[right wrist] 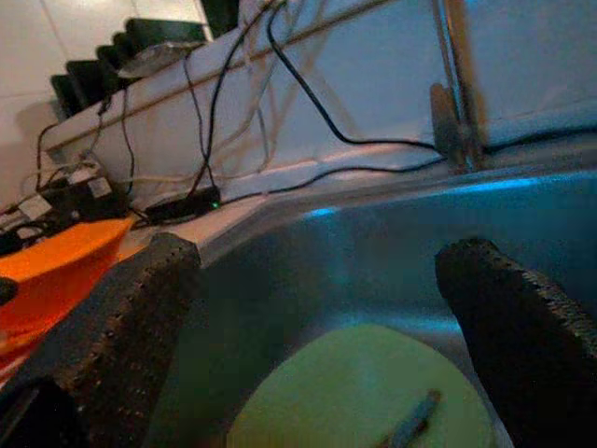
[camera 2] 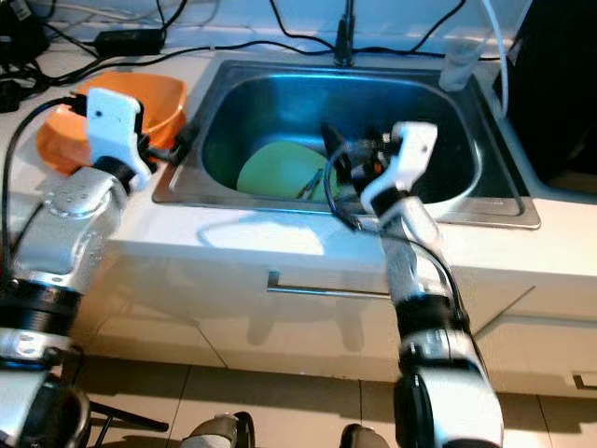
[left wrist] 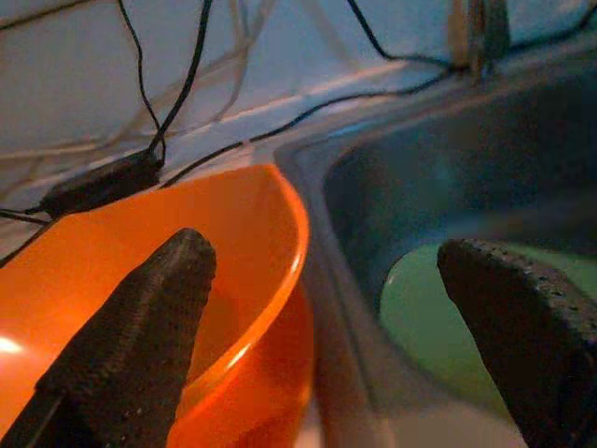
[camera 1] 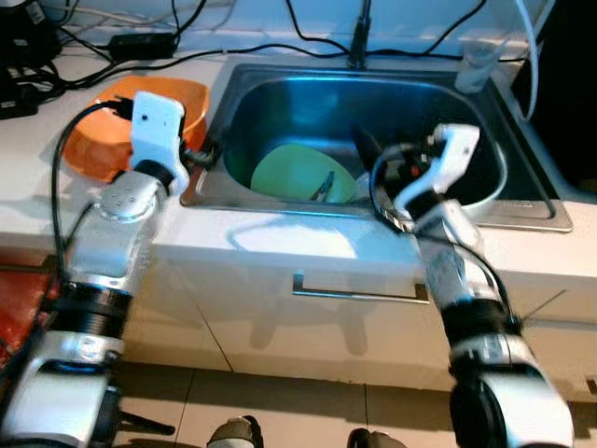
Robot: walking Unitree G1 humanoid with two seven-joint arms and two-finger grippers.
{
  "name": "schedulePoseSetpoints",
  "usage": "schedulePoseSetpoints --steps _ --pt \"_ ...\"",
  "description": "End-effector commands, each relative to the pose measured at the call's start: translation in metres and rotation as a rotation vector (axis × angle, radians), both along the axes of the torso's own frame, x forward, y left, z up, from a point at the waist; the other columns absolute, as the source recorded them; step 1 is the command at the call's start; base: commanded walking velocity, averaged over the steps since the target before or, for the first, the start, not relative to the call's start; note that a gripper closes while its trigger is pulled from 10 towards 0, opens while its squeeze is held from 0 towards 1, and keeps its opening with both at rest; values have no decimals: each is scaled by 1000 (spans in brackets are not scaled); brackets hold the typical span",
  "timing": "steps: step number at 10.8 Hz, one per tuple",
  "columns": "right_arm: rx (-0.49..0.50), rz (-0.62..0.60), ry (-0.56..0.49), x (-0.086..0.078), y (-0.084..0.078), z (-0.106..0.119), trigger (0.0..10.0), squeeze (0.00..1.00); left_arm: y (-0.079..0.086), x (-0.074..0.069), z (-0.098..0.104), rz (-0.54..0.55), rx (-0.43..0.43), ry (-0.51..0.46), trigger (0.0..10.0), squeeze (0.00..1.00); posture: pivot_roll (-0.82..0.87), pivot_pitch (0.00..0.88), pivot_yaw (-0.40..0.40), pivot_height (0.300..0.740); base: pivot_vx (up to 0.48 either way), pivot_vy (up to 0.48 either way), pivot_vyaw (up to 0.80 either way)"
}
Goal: Kitchen organization
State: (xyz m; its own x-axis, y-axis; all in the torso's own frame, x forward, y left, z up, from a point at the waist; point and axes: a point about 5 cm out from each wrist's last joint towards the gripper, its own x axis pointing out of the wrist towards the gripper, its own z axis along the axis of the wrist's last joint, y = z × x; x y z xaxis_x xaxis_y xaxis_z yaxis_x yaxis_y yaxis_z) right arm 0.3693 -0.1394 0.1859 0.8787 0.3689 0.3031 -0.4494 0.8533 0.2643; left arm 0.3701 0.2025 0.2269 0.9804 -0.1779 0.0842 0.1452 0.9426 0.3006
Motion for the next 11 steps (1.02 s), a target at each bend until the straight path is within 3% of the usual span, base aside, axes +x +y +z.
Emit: schedulePoseSetpoints --steps 1,3,6,10,11 --pt "13 7 -9 -4 -1 5 10000 0 4 3 2 -13 50 -4 10000 0 37 87 26 740 0 0 0" --pt "20 -5 5 -12 -6 8 10000 0 17 6 2 10 172 7 10000 0 26 84 33 740 0 0 0" --pt "25 -19 23 -19 -8 9 10000 0 47 7 -1 81 207 47 10000 0 23 88 33 740 0 0 0" --pt "25 -9 38 -25 -5 9 10000 0 61 10 -11 65 266 140 10000 0 18 91 33 740 0 0 0" --pt "24 -10 42 -26 -5 9 10000 0 68 11 -12 68 269 163 9176 0 15 91 36 740 0 0 0"
